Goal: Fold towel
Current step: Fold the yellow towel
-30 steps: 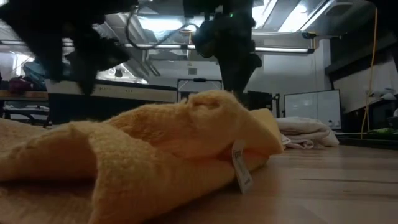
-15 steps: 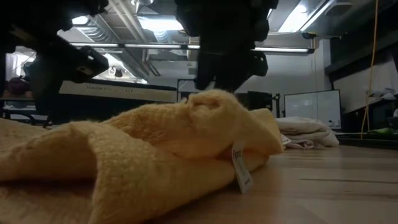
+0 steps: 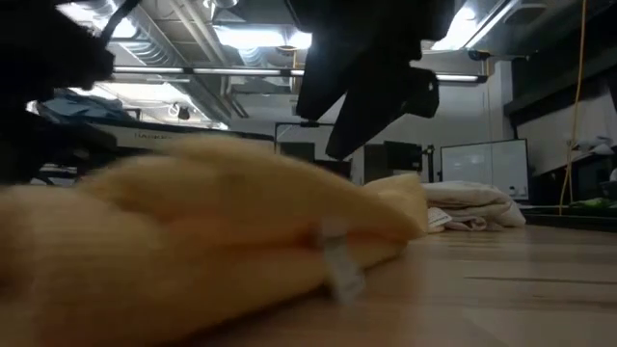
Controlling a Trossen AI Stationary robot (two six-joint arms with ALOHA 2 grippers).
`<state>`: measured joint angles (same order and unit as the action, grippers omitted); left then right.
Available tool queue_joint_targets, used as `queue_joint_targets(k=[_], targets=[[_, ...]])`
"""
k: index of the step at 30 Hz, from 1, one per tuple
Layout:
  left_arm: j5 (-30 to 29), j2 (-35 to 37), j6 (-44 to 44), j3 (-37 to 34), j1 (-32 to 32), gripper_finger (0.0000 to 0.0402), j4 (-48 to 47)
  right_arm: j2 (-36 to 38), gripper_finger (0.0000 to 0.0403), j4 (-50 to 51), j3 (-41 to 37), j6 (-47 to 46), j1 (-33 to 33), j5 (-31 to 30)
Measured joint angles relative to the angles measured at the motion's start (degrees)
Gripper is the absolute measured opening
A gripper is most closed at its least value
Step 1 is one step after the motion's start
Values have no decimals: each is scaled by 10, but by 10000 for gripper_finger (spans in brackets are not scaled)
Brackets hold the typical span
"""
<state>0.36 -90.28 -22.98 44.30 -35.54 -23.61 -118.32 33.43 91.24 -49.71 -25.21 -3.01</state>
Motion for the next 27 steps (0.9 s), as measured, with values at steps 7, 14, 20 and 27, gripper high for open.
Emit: queue_joint_targets(k=[7, 14, 20, 27], targets=[[3, 9, -17, -4, -23, 164, -82, 0, 204, -7, 0, 0, -24, 0], [19, 10, -30, -4, -41, 164, -164, 0, 204, -5, 0, 1, -38, -13], [28, 8, -46, 33, -49, 164, -205, 0, 204, -3, 0, -1, -33, -126], [26, 12, -38, 88, -45, 164, -265, 1, 204, 123, 1, -113, 7, -187]])
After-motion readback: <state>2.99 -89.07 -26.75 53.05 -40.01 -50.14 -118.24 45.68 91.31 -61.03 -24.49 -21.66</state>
